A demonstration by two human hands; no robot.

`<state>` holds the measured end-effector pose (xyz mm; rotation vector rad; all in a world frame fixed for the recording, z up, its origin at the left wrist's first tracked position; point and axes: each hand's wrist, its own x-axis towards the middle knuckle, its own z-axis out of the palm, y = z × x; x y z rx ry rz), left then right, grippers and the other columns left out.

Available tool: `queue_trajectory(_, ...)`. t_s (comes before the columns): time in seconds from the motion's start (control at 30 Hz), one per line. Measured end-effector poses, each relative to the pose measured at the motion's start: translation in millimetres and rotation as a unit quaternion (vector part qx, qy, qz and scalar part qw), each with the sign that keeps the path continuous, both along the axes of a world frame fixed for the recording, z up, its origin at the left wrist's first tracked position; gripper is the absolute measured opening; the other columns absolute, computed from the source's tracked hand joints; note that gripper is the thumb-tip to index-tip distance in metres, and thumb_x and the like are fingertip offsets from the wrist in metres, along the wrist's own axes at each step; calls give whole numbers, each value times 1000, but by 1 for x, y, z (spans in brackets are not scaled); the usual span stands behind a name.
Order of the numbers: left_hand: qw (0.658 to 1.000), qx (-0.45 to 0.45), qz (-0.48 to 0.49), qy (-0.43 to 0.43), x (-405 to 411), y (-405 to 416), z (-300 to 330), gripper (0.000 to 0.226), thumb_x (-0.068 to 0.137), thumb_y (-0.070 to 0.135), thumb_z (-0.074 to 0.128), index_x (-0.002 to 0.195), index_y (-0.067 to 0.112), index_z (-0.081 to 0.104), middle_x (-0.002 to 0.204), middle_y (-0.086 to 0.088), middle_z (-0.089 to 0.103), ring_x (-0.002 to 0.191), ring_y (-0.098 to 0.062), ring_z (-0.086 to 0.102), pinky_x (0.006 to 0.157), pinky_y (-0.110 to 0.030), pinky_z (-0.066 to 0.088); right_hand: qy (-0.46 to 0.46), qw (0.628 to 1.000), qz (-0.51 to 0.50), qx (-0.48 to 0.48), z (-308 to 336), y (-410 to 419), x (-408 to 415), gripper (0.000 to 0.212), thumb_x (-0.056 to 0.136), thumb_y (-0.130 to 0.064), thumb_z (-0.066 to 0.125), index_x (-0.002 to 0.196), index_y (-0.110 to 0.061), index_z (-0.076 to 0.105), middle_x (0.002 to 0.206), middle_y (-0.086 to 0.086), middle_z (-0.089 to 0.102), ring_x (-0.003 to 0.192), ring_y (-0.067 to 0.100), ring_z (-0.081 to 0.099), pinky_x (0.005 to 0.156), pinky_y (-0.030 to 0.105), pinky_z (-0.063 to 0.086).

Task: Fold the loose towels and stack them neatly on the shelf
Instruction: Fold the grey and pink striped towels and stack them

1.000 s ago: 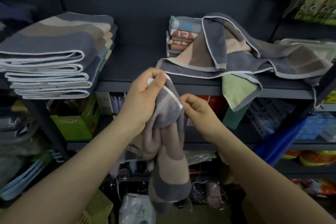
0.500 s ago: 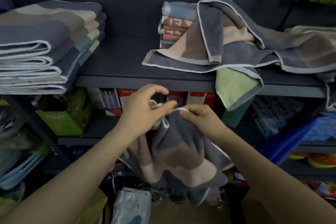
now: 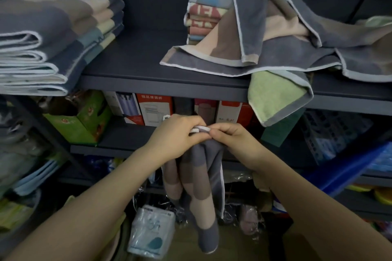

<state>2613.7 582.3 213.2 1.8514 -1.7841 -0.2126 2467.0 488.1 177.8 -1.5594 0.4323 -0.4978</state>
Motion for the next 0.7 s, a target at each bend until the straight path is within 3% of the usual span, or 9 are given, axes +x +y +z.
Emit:
queue_trajectory(0.13, 997, -53, 32, 42, 6, 2, -4, 10, 87, 25, 62, 83, 19, 69, 58, 18, 53, 64, -6, 52, 60, -27, 38, 80, 995, 51, 22, -18, -9, -5, 9, 86, -8, 58, 88, 0, 61, 82, 10, 64, 77, 16, 61, 70, 22, 48)
queue_trajectory(0.23, 973, -130, 88, 169, 13, 3, -3, 20, 89, 15, 57, 75, 28, 62, 57, 20, 58, 58, 5, 52, 57, -15, 40, 165, 985, 45, -14, -36, -18, -11, 32, 87, -16, 60, 95, 14, 56, 84, 24, 58, 80, 22, 55, 72, 29, 44)
queue_trajectory(0.33, 904, -217, 173, 324, 22, 1, 1, 31, 91, 13, 54, 69, 34, 61, 56, 20, 58, 54, 7, 50, 53, -6, 40, 200, 978, 14, -60, -47, -27, -21, 22, 89, -19, 59, 97, 1, 65, 86, 12, 66, 79, 14, 60, 71, 25, 48)
queue_trajectory(0.43, 801, -272, 255, 468, 32, -1, 6, 33, 91, 18, 55, 62, 32, 64, 53, 17, 61, 52, 5, 54, 51, -11, 44, 215, 974, -37, -63, -52, -36, -33, 9, 90, -15, 57, 91, -12, 66, 88, 6, 69, 77, 13, 64, 67, 18, 51)
queue_trajectory(0.5, 736, -292, 275, 545, 37, -4, 4, 32, 92, 21, 54, 62, 28, 62, 51, 14, 60, 49, 2, 55, 50, -14, 45, 223, 970, -64, -67, -52, -41, -40, 12, 92, -18, 54, 91, -12, 65, 88, 7, 70, 79, 18, 66, 69, 19, 52)
queue_trajectory(0.53, 739, -288, 289, 536, 36, -5, 2, 29, 93, 21, 53, 66, 27, 60, 52, 13, 59, 50, 1, 55, 52, -16, 45, 228, 968, -76, -67, -50, -42, -42, 19, 93, -21, 52, 96, -8, 65, 92, 10, 70, 83, 22, 67, 74, 25, 53)
queue_trajectory(0.57, 777, -276, 298, 481, 33, -6, -1, 23, 93, 20, 53, 71, 24, 59, 57, 14, 59, 54, 0, 56, 57, -17, 44, 237, 966, -86, -67, -48, -42, -43, 26, 95, -25, 49, 99, -4, 64, 95, 12, 70, 87, 25, 66, 78, 30, 52)
queue_trajectory(0.63, 894, -214, 272, 283, 23, -8, -10, 3, 90, 18, 58, 92, 17, 58, 80, 11, 58, 73, -5, 55, 67, -11, 37, 250, 962, -87, -62, -41, -40, -42, 34, 96, -28, 44, 100, 1, 63, 95, 14, 68, 86, 25, 65, 76, 29, 50)
queue_trajectory(0.7, 964, -130, 210, 96, 13, -11, -23, 38, 83, 22, 67, 115, 6, 53, 103, -2, 53, 92, -12, 50, 75, -8, 28, 268, 958, -66, -76, -36, -33, -36, 30, 96, -24, 47, 105, 2, 59, 100, 17, 64, 87, 27, 61, 79, 33, 50)
